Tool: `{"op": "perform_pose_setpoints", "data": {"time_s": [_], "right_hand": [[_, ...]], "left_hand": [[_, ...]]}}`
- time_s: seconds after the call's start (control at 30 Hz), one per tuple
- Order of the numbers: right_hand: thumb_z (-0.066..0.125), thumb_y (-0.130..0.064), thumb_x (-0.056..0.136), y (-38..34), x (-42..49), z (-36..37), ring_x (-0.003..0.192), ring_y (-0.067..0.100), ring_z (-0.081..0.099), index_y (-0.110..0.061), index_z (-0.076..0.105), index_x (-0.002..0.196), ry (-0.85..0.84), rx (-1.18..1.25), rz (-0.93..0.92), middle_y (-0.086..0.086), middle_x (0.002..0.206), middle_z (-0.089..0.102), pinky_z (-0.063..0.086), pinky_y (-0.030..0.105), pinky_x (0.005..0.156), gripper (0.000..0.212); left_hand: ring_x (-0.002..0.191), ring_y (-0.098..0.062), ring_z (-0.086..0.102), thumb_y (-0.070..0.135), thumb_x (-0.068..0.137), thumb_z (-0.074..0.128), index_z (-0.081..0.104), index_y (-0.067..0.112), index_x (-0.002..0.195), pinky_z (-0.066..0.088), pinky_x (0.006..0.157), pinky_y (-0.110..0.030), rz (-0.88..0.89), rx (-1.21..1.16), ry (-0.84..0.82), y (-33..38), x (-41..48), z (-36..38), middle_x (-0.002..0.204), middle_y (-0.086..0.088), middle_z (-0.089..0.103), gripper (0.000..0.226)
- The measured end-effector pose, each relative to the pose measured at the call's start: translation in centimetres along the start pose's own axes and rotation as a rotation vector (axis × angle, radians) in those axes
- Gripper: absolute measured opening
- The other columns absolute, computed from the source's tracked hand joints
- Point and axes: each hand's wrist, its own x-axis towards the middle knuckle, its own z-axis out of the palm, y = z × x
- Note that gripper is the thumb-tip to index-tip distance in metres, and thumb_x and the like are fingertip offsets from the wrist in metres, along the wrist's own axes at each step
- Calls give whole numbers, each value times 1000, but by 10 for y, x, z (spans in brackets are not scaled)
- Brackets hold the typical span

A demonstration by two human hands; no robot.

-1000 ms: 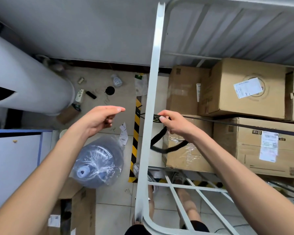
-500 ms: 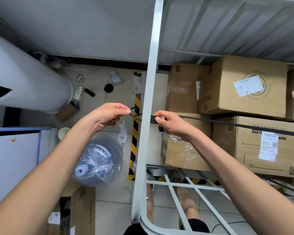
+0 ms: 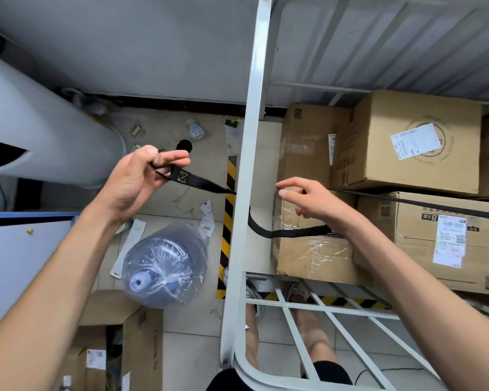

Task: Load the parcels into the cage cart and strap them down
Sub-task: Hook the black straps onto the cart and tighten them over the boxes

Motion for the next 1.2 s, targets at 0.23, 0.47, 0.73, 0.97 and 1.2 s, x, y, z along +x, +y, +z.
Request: {"op": "perform_pose_setpoints", "data": {"time_s": [0.23, 0.47, 0.73, 0.97, 1.2], "right_hand": [[56, -34, 100, 9, -8, -11, 67, 14, 47, -28, 63, 123, 11, 15, 19, 4, 84, 57, 39, 25, 57, 25], [60, -34, 98, 13, -8, 3, 63, 14, 44, -28, 65, 115, -31, 46, 4, 1, 76, 52, 34, 26, 53, 19], [60, -33, 98, 22, -14, 33, 63, 12, 41, -26, 66, 114, -62, 82, 37, -12, 62, 46, 34, 22, 53, 19], [60, -30, 98, 32, -12, 22, 62, 13, 40, -28, 68, 114, -36, 104, 64, -5, 67, 46, 30, 26, 53, 18], [60, -32, 98, 32, -13, 35, 66, 15, 38, -28, 67, 116, -72, 128, 82, -13, 61, 44, 31, 24, 54, 20]], "left_hand": [[57, -9, 42, 70, 81, 64, 54, 29, 69, 48, 67, -27, 40, 254, 28, -12, -41, -31, 65, 8, 44, 44], [61, -9, 43, 49, 80, 57, 71, 37, 95, 34, 58, -22, -170, 522, -216, -22, -63, -10, 74, 6, 50, 23], [77, -20, 53, 26, 81, 79, 60, 29, 119, 43, 68, -31, -446, 597, -405, -46, -52, -11, 93, -13, 67, 43], [51, -12, 51, 14, 95, 66, 59, 9, 92, 41, 49, -23, -244, 787, -170, -63, -43, -9, 66, 0, 66, 9], [62, -15, 47, 16, 80, 53, 67, 20, 115, 37, 61, -31, -441, 645, -380, -63, -32, 4, 80, -16, 56, 38]]}}
